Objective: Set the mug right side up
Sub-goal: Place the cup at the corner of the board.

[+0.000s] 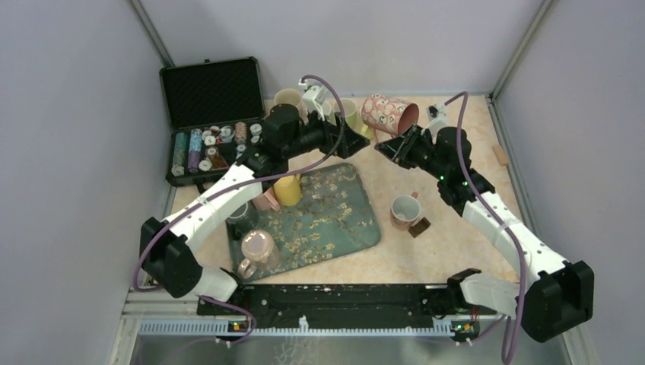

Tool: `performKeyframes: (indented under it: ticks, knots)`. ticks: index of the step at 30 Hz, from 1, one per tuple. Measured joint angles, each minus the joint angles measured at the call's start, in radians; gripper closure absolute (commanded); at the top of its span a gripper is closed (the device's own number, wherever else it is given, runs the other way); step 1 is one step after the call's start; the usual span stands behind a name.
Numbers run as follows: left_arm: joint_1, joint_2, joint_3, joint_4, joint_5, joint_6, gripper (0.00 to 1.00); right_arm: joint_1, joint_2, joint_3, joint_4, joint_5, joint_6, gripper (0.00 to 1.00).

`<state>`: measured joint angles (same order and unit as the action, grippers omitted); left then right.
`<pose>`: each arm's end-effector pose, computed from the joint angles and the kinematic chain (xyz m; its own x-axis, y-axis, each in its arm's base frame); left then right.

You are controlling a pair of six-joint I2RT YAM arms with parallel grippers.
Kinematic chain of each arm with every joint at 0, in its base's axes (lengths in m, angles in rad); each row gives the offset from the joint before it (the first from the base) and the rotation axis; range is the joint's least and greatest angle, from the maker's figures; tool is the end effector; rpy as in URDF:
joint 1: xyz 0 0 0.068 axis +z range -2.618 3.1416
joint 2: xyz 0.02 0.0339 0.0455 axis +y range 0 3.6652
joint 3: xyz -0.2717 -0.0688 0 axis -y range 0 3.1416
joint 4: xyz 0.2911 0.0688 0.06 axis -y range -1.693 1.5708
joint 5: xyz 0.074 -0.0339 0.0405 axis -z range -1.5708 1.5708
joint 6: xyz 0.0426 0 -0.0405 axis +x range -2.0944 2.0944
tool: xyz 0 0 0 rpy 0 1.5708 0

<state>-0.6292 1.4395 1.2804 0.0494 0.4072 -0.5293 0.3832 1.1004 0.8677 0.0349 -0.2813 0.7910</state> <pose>0.3085 -0.2454 0.3836 -0.5100 -0.2023 -0.8361 0.6965 0.4734 -0.5393 0.2800 0.1256 0.3244 -0.5631 0.5095 -0.6506 -0.3005 0.6072 0.7356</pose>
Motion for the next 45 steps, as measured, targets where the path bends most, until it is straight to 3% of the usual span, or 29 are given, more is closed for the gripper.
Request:
performKeyframes:
  ticks: [8,22,35,45]
  knots:
    - [0.0,-0.066,-0.011,-0.117,-0.059,0.104,0.01,-0.036,0.108,0.188,-0.185,0.114,-0.115,1.0]
    - [0.0,-0.137,-0.065,-0.207,-0.132,0.193,0.01,-0.217,0.397,0.434,-0.41,0.202,-0.235,1.0]
    - [0.0,-0.154,-0.065,-0.248,-0.136,0.2,0.01,-0.233,0.768,0.808,-0.61,0.229,-0.354,1.0]
    - [0.0,-0.158,-0.065,-0.279,-0.136,0.215,0.01,-0.236,0.961,0.974,-0.698,0.23,-0.364,1.0]
